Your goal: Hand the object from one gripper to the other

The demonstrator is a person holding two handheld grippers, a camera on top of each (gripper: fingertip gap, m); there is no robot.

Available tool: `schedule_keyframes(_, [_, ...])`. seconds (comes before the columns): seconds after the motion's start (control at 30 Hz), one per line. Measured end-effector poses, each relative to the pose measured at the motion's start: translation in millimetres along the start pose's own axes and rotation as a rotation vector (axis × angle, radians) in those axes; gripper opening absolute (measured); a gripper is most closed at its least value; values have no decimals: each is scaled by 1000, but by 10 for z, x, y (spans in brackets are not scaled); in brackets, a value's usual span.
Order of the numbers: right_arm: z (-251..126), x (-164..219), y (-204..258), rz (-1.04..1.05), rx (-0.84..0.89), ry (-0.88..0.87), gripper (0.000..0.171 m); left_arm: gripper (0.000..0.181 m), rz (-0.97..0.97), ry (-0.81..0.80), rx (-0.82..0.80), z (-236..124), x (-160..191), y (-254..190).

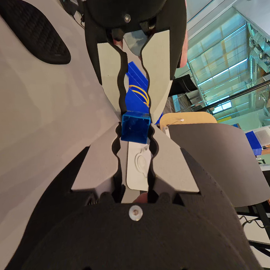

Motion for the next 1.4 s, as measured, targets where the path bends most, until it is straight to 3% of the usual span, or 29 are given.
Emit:
schedule_keyframes(0.37, [-72,-45,-104,-11,69,-16,44,35,-22,-6,-111,-31,97,72])
schedule_keyframes(0.53, [-234,-98,-207,7,109,-47,31,35,5,17,-135,-36,131,72])
schedule_keyframes(0.77, [-98,-51,-209,-48,159,20,15,35,12,6,-137,-4,56,59])
schedule_keyframes(0.83, [-49,-37,-220,-73,185,34,0,35,0,-1,-145,-2,26,68])
schedule_keyframes(1.03, [-27,-53,-272,-88,233,13,0,35,-53,17,-184,-22,65,131])
schedule_keyframes(1.13, [-61,-53,-396,90,261,-86,0,57,-137,-24,-294,-140,103,276])
schedule_keyframes(1.2, [-115,-67,-557,328,303,-221,0,59,-106,-25,-417,-238,137,356])
schedule_keyframes(1.3, [-90,-18,-646,667,257,-379,0,63,63,62,-534,-253,173,337])
schedule_keyframes(1.4, [44,74,-629,879,205,-443,0,68,256,138,-619,-191,181,296])
Point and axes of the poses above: each gripper's, where its closed fingertips meet, z out along the fingers, x out of its underside, y = z × x across the jaws, the point moved 4 cm from there along -z, back along the fingers, and after that the axes turned 5 degrees about -y, right-handed, at the moved point
